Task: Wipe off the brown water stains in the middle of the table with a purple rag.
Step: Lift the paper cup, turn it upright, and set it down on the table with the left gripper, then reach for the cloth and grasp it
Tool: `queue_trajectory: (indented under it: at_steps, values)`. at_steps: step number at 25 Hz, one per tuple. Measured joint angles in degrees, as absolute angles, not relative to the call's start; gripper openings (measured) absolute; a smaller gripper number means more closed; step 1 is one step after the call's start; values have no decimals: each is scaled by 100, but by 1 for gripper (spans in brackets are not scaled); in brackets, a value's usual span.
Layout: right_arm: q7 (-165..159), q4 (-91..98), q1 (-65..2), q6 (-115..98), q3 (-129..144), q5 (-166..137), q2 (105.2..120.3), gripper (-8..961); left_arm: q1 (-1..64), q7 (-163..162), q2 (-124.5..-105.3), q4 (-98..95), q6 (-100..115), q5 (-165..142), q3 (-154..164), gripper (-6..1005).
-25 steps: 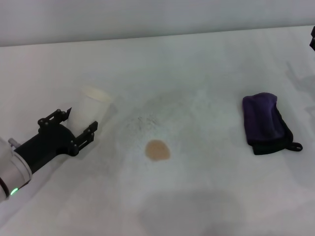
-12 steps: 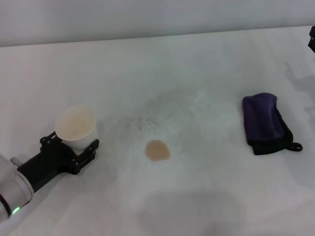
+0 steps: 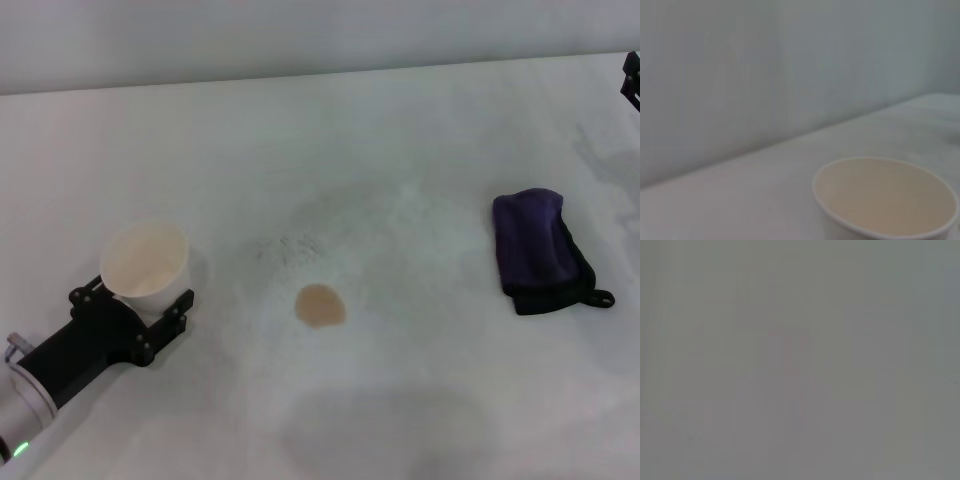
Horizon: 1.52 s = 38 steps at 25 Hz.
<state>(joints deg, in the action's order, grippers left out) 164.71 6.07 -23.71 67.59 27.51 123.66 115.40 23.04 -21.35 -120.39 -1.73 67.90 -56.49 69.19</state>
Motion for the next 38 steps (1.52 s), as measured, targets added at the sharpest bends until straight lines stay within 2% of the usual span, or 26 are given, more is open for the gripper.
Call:
queue_trajectory:
  at_steps: [11,16,29,38]
  values:
    - [16471,607,-2332,6787,2751,12366,11549,857,2360,-2018,-12023,-130,6794,-5586,6941,764]
    - [16471,607,-2341,6791,2751,12366,11549,857,2317,-2021,-12023,-129,6783,-5582,6949,861]
    - [16471,606,-2370,6776,2751,12366,11557,858,1990,-2010,-12032,-113,6907,-5579,6944,861]
    - [16471,654,-2353,6762,2750,12366,11544,857,1517,-1750,-12016,-126,7698,-5364,6910,860]
